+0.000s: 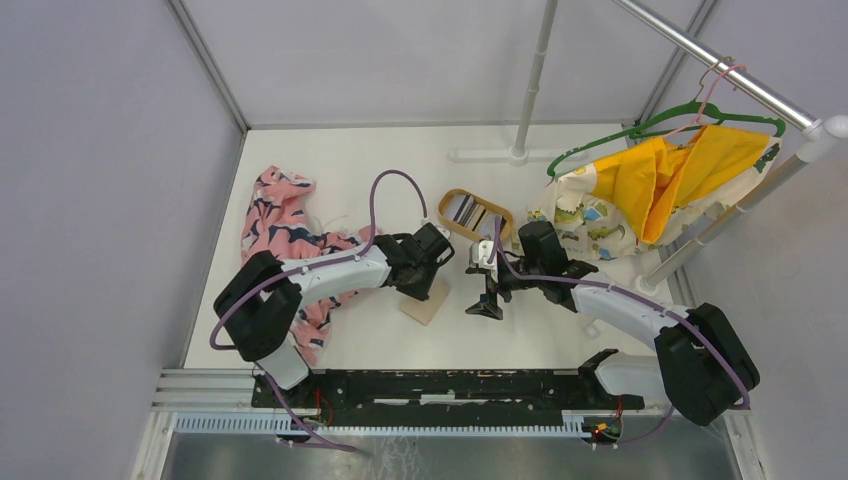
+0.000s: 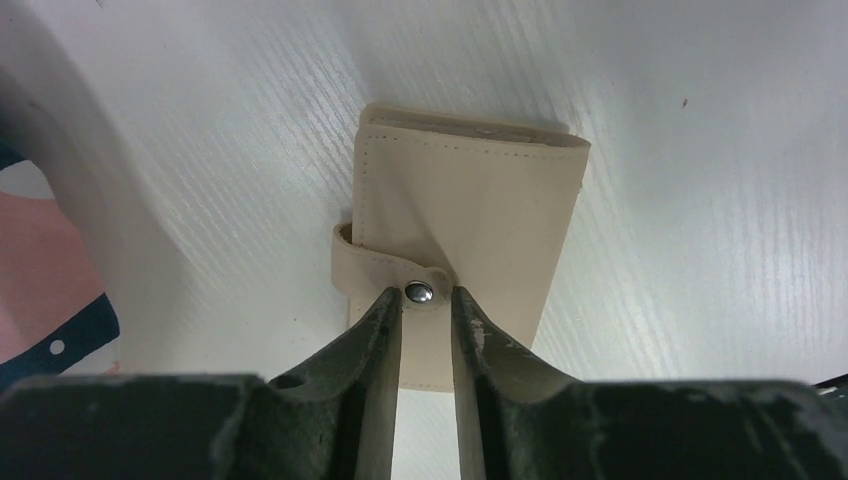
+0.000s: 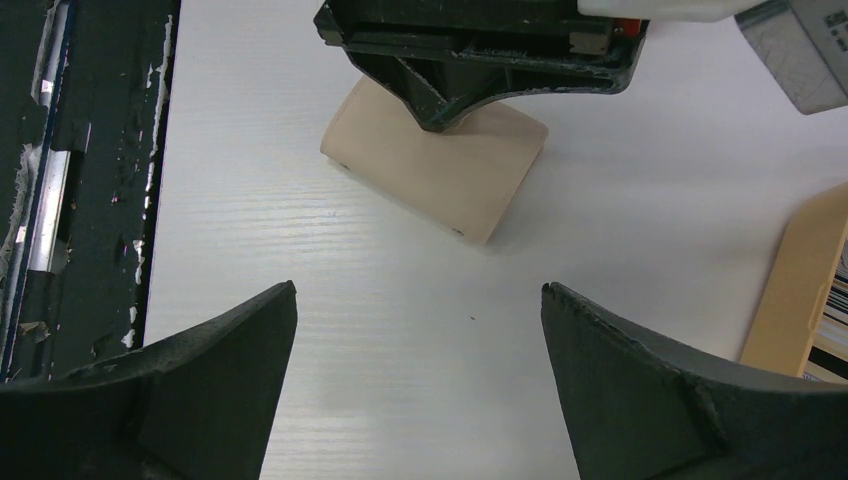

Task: Put the credit cards into the card holder
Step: Open the card holder at the center of the board.

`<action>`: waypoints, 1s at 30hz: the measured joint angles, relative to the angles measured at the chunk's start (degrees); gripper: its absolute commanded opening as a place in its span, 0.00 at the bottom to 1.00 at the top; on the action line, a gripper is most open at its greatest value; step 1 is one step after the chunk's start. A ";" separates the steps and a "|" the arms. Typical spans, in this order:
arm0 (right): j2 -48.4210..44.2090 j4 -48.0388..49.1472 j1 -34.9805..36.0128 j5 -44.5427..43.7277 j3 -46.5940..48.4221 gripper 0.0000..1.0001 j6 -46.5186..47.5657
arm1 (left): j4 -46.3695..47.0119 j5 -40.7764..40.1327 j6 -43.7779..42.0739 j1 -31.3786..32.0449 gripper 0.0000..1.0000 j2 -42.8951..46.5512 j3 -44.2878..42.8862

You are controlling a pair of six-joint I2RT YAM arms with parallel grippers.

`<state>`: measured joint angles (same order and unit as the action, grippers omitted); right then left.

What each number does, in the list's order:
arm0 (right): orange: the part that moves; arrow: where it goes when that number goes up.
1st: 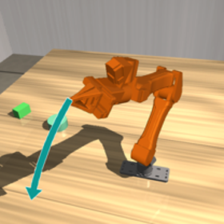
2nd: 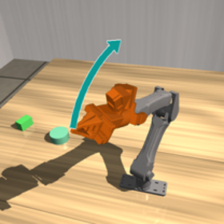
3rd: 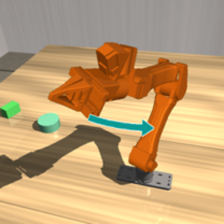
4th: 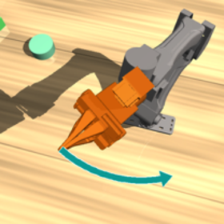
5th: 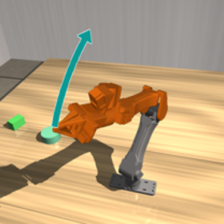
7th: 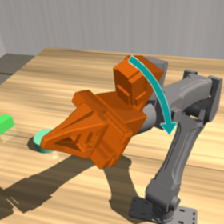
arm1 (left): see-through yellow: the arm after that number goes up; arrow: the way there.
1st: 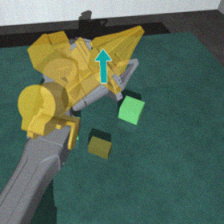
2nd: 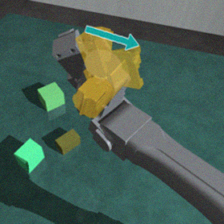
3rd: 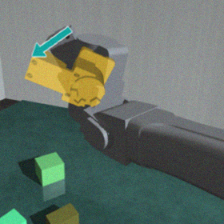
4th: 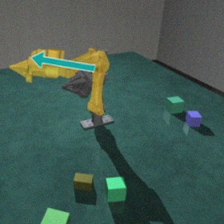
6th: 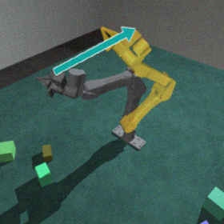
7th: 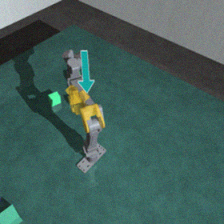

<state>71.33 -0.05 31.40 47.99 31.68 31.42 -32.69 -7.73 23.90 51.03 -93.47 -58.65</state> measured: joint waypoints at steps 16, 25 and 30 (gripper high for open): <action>0.00 -0.02 0.00 0.00 0.00 0.97 0.22 | -0.04 -1.05 -0.98 -0.28 0.02 -2.54 -0.76; 0.00 -0.26 0.15 0.61 0.00 0.97 1.22 | 1.60 0.52 -0.96 -1.09 0.02 -1.07 0.74; 0.00 -0.85 1.75 2.12 -0.13 0.94 3.50 | 5.14 4.15 -0.50 -2.75 0.02 2.82 4.35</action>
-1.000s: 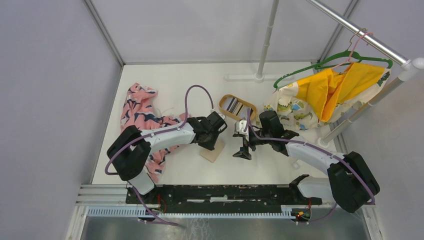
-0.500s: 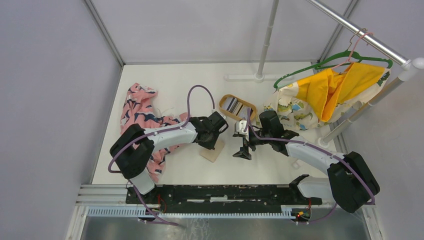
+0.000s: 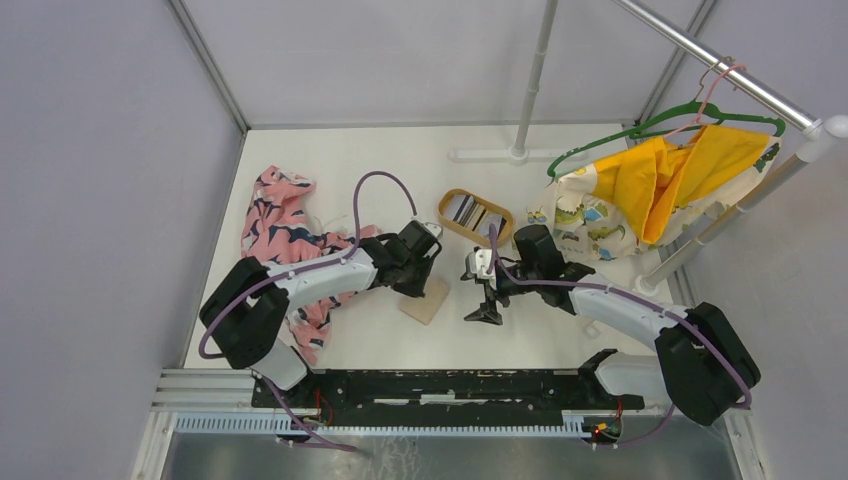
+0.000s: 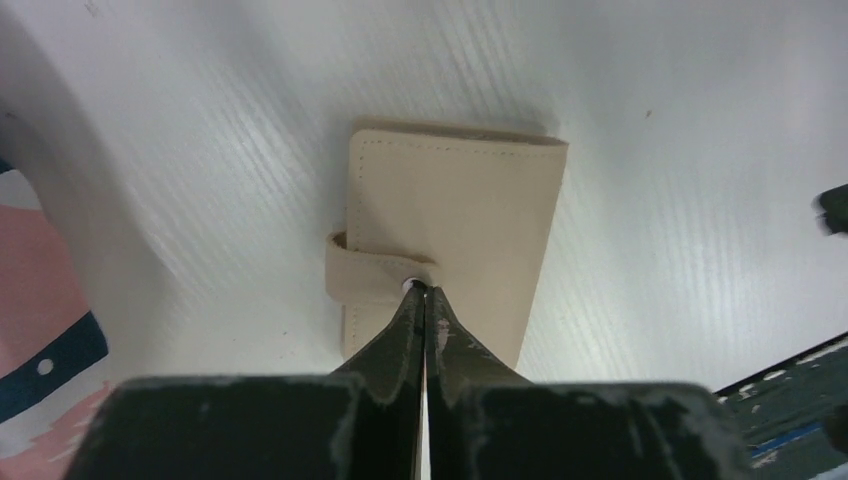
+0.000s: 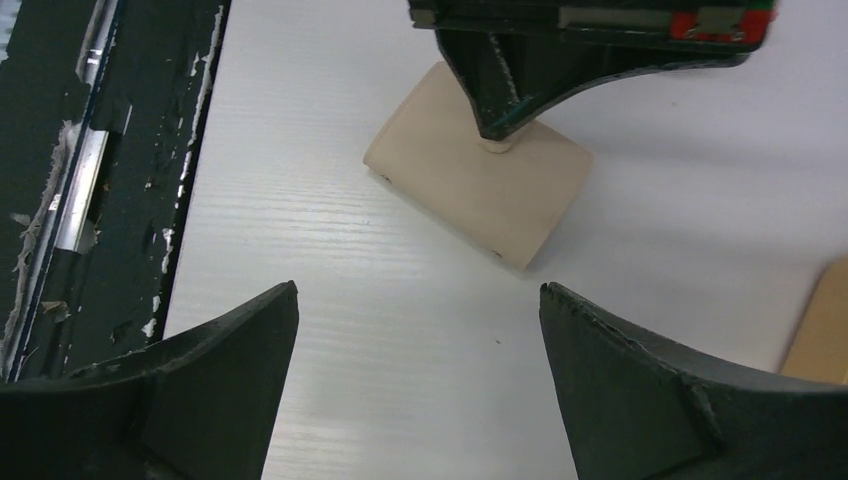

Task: Put the credit cards into the card holder
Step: Open the card holder at the center of the board.

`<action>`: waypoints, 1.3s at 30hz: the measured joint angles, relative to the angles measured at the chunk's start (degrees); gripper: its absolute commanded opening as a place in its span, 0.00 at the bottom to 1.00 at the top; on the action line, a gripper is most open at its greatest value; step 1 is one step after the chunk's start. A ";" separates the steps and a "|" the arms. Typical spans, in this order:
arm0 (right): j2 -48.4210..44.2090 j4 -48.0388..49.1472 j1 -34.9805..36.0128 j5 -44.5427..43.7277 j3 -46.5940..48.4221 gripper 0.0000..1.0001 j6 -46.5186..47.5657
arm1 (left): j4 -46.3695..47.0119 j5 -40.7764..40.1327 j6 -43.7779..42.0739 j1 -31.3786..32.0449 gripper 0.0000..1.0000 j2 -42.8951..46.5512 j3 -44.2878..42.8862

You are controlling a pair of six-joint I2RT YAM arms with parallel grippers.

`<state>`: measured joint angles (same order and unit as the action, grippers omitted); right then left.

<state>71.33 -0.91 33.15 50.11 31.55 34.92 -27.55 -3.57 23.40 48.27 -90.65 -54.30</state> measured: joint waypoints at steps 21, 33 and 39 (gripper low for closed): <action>0.00 3.96 4.52 -2.71 -2.67 0.90 -0.35 | 1.90 -0.39 2.49 -0.02 0.29 2.93 1.44; 0.92 3.67 4.61 -2.80 -2.67 0.91 -0.09 | -1.70 -6.73 2.16 2.45 0.41 -2.34 -2.16; 1.01 3.48 4.61 -2.78 -2.67 0.90 -0.04 | -2.36 -7.63 1.27 2.45 0.39 -2.75 -2.32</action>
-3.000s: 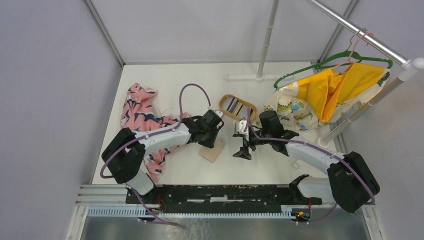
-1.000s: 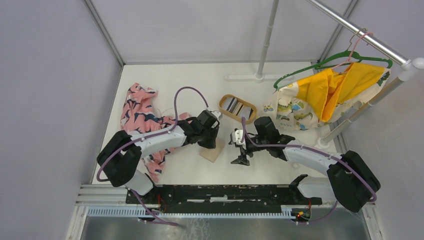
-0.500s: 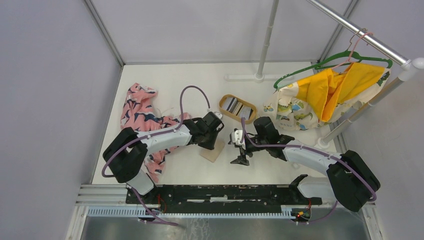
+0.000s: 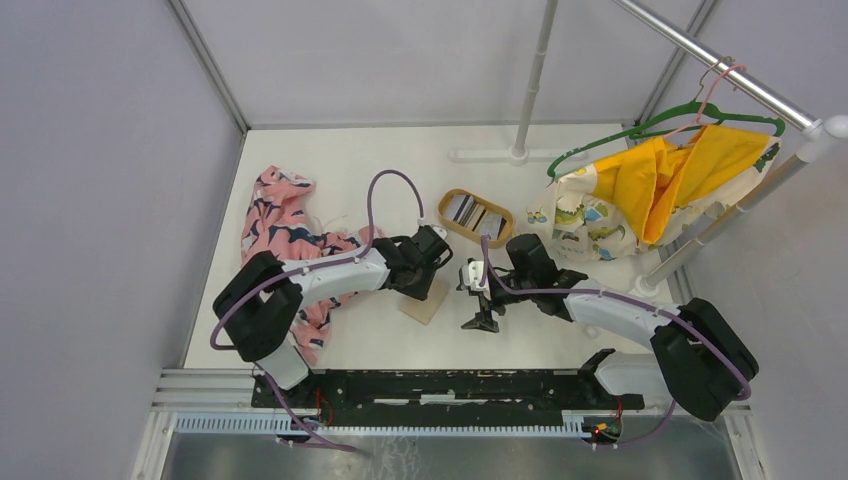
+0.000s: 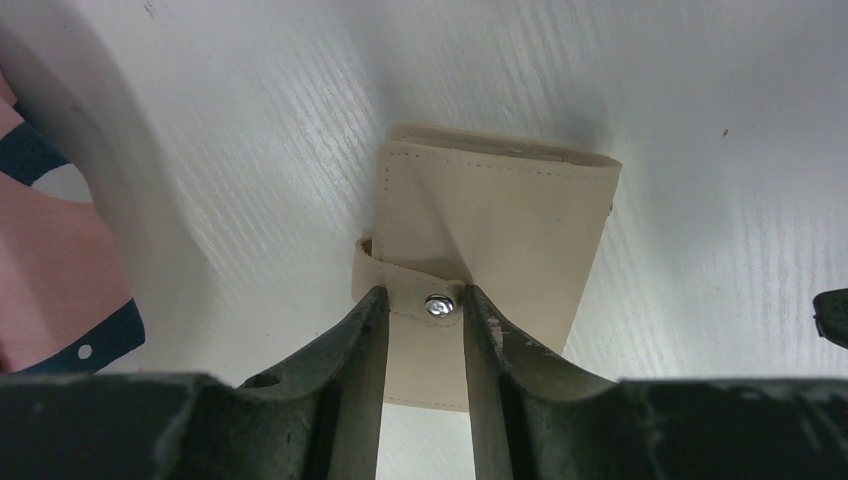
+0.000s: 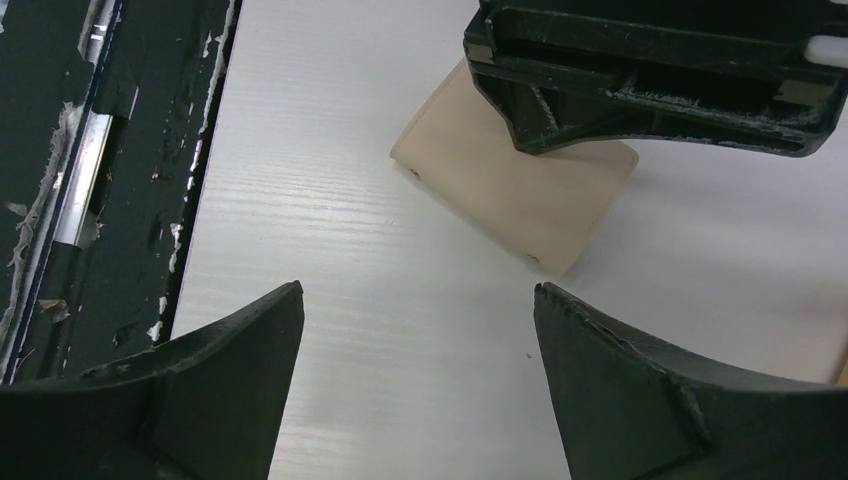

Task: Put the credit cards into the card holder
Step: Open the card holder at the center of the board.

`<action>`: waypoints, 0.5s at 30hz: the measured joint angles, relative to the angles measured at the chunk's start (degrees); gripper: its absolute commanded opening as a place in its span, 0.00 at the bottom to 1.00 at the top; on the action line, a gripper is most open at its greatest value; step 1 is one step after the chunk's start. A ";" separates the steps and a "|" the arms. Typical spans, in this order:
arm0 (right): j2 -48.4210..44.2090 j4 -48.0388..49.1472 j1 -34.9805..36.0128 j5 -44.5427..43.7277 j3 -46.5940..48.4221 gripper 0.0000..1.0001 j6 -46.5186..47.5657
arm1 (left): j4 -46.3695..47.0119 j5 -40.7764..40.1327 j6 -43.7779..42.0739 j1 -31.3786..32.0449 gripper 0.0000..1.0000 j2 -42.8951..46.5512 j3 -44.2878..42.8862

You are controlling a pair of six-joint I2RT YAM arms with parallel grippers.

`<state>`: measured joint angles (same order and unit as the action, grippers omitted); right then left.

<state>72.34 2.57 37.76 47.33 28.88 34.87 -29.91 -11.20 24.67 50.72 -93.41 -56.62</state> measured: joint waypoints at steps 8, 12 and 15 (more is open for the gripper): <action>0.02 -0.09 0.00 0.00 0.00 0.91 0.15 | 0.22 0.81 -1.36 -0.02 0.33 -1.25 -0.26; 0.02 -0.11 0.00 0.00 0.00 0.91 0.20 | 0.39 1.09 -1.75 -0.02 0.19 -1.51 -0.28; 0.02 -0.11 0.00 0.02 0.00 0.91 0.24 | 0.59 1.33 -1.99 -0.20 0.11 -1.60 -0.28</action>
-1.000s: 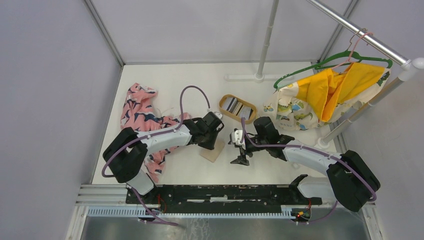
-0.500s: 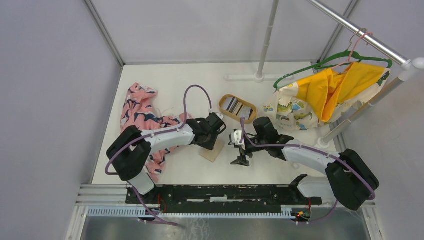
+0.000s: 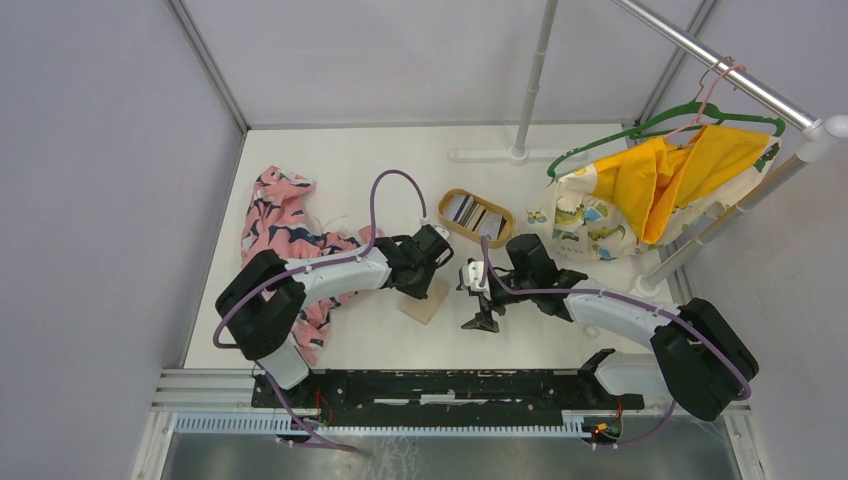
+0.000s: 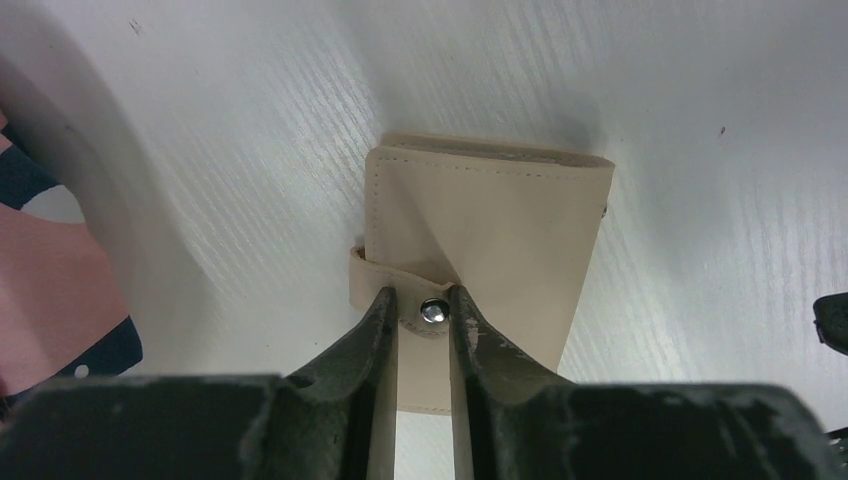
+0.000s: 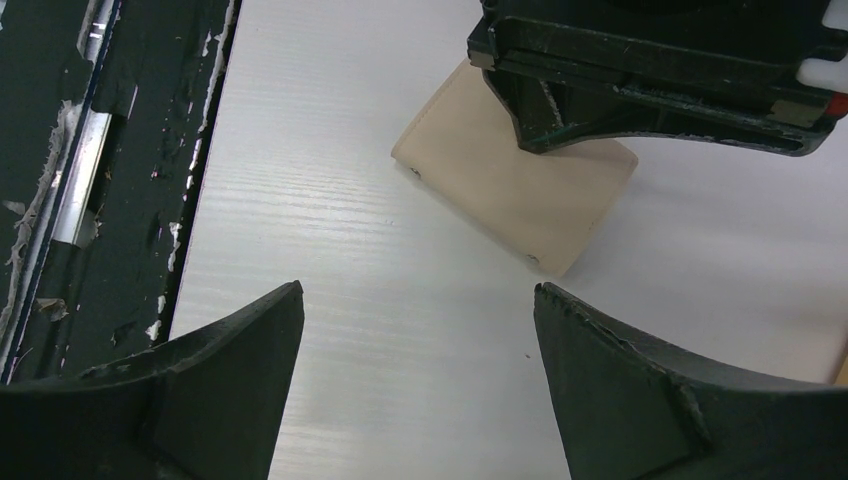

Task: Put the credit cards into the card holder
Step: Open the card holder at the center of the board.

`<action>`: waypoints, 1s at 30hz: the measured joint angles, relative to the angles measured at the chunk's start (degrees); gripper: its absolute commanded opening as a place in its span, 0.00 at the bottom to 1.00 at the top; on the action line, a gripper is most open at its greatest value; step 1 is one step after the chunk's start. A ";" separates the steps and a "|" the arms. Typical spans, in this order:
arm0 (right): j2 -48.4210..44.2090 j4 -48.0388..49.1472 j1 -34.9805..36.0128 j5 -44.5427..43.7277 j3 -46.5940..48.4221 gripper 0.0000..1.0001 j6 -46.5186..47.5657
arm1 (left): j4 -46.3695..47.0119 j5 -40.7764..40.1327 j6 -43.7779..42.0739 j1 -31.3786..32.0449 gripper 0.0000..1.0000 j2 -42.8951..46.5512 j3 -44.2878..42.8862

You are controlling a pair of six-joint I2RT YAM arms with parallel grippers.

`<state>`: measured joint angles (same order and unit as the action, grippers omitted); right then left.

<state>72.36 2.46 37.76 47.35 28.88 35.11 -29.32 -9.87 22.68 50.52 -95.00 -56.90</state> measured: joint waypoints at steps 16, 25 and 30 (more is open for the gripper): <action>0.20 0.42 3.72 -3.28 0.00 0.87 0.92 | 10.45 14.56 1.40 -9.20 0.02 6.08 9.09; 2.34 8.20 8.61 -13.42 0.85 0.68 -8.55 | 14.97 18.03 5.60 -9.88 0.02 6.84 11.45; 11.65 11.74 9.88 -16.72 5.79 0.48 -15.98 | 16.26 18.08 7.69 -9.35 0.02 6.91 11.91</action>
<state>84.01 14.20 47.64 30.63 34.68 19.14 -13.06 8.21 30.37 41.17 -88.09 -44.99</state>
